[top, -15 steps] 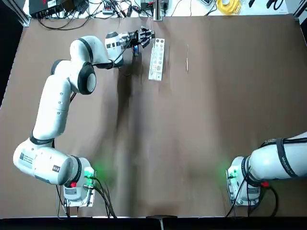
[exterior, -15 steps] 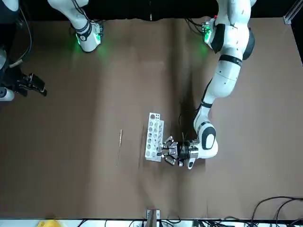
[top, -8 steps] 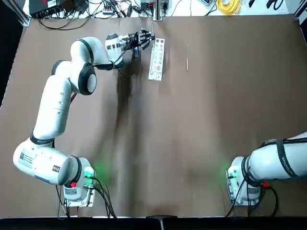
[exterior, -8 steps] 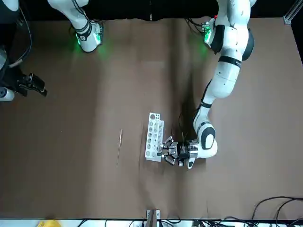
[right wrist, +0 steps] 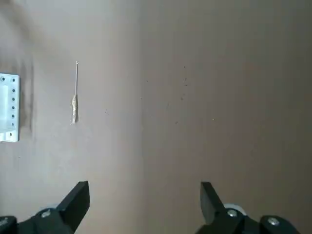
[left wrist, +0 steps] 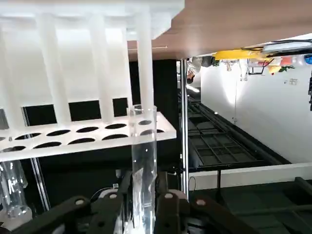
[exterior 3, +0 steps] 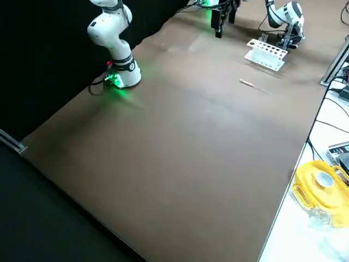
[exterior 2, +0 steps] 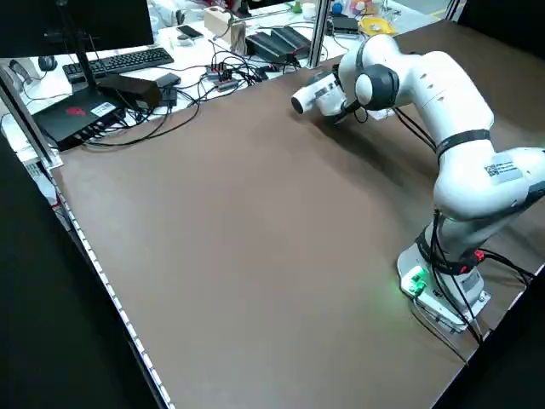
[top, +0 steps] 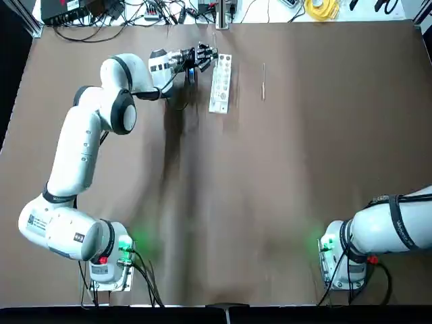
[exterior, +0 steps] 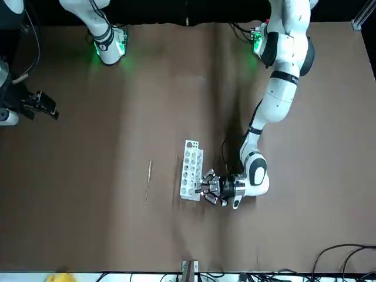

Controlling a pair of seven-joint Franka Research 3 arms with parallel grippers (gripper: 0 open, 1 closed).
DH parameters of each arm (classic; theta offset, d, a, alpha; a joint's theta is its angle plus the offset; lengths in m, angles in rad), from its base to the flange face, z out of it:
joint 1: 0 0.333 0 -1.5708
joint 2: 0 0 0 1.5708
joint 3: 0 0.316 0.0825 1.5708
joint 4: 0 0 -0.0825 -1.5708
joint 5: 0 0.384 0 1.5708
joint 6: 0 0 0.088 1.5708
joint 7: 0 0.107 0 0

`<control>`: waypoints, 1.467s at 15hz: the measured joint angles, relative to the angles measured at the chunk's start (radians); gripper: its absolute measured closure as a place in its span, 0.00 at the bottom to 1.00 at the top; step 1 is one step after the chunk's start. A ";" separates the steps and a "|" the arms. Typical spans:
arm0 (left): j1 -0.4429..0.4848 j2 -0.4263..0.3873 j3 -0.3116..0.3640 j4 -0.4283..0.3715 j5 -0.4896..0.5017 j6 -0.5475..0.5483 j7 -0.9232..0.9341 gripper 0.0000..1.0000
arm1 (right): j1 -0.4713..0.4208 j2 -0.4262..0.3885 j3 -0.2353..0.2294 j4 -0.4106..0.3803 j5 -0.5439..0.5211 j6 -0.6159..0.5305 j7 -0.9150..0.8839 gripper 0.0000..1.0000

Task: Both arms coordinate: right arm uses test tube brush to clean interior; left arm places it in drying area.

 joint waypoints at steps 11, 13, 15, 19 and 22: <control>0.000 0.005 -0.001 0.001 -0.002 0.000 0.009 0.50 | 0.001 0.000 0.000 0.000 0.000 0.002 0.000 0.00; 0.000 0.005 -0.001 0.003 -0.002 0.000 0.009 0.31 | 0.001 0.000 0.000 0.000 0.000 0.002 0.000 0.00; 0.000 0.006 -0.001 0.005 -0.002 -0.001 0.009 0.13 | 0.001 0.000 0.000 0.000 0.000 0.002 0.000 0.00; 0.011 -0.009 0.004 0.033 0.002 -0.017 0.004 0.00 | 0.001 0.000 0.000 0.000 0.000 0.003 0.000 0.00; 0.045 -0.100 0.014 0.046 0.136 -0.034 -0.132 0.00 | 0.001 0.000 0.000 0.000 0.000 0.004 0.000 0.00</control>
